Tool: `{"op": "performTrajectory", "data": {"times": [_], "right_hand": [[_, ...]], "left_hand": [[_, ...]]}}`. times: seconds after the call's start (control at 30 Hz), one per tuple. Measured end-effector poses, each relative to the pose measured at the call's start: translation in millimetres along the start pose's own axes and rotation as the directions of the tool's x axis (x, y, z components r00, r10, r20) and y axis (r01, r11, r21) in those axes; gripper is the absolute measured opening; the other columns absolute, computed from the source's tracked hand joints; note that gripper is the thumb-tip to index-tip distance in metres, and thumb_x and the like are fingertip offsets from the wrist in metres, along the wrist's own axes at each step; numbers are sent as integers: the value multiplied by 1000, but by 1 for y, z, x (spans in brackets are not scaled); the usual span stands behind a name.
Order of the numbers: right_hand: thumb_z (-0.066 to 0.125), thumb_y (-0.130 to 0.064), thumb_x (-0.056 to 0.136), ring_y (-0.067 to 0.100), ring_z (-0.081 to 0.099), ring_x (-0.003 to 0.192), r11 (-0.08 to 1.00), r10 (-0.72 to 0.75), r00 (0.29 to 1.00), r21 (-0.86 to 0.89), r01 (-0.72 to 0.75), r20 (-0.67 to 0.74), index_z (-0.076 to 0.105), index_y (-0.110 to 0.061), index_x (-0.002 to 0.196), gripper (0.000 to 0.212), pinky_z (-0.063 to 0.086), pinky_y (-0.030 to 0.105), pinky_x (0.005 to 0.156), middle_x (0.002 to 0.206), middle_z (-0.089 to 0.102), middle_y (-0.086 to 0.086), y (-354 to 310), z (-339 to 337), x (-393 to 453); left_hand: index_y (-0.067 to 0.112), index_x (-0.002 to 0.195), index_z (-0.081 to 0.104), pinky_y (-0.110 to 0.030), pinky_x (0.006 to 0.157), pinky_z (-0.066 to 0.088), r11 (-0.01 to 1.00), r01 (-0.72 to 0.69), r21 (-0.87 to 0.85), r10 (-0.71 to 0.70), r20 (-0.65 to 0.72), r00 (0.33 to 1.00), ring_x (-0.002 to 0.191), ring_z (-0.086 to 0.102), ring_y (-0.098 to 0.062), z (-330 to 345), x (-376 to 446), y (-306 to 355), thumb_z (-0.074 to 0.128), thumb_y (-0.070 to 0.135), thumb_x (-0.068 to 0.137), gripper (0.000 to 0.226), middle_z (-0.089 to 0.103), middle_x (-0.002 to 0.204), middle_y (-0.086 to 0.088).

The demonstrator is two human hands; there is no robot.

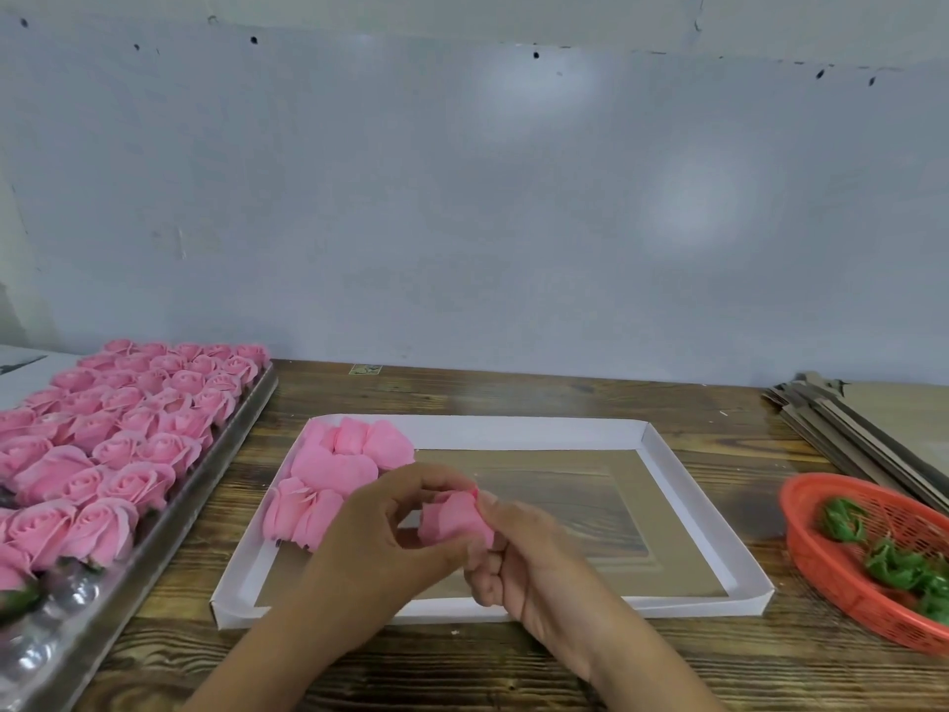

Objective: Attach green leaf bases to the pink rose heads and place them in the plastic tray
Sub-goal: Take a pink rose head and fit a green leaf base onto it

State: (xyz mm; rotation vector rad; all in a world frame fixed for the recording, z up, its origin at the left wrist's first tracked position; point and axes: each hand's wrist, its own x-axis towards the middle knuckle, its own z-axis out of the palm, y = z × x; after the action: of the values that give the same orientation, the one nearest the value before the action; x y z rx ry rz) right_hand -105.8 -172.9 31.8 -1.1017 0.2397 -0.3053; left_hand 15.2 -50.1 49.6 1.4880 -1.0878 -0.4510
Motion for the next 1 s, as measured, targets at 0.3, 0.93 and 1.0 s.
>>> {"op": "performTrajectory", "data": {"times": [0.3,0.93,1.0], "right_hand": [[62,-36,89,13,50,58,999,-41,999,-24,40,-27,69,3,111,45,45,20,53,92,69,19,-2,-1,1],[76,-31,84,16,59,60,964,-168,985,-215,157,-32,72,-22,116,34,51,27,60,75,62,17,-2,-3,-2],[71,-32,84,15,60,61,957,-179,983,-238,164,-42,73,-18,114,33,51,26,61,74,63,16,-3,-2,-2]], "left_hand": [[49,102,69,-17,80,56,991,25,-130,-35,-76,996,107,68,-7,9,-4,-1,88,49,60,47,73,110,12],[40,102,75,-20,82,58,986,101,-135,-104,-17,994,98,73,-12,-5,3,-10,88,45,69,35,77,104,3],[41,102,75,-17,80,56,983,100,-151,-103,-10,995,100,72,-11,-5,3,-10,88,41,68,37,76,106,4]]}}
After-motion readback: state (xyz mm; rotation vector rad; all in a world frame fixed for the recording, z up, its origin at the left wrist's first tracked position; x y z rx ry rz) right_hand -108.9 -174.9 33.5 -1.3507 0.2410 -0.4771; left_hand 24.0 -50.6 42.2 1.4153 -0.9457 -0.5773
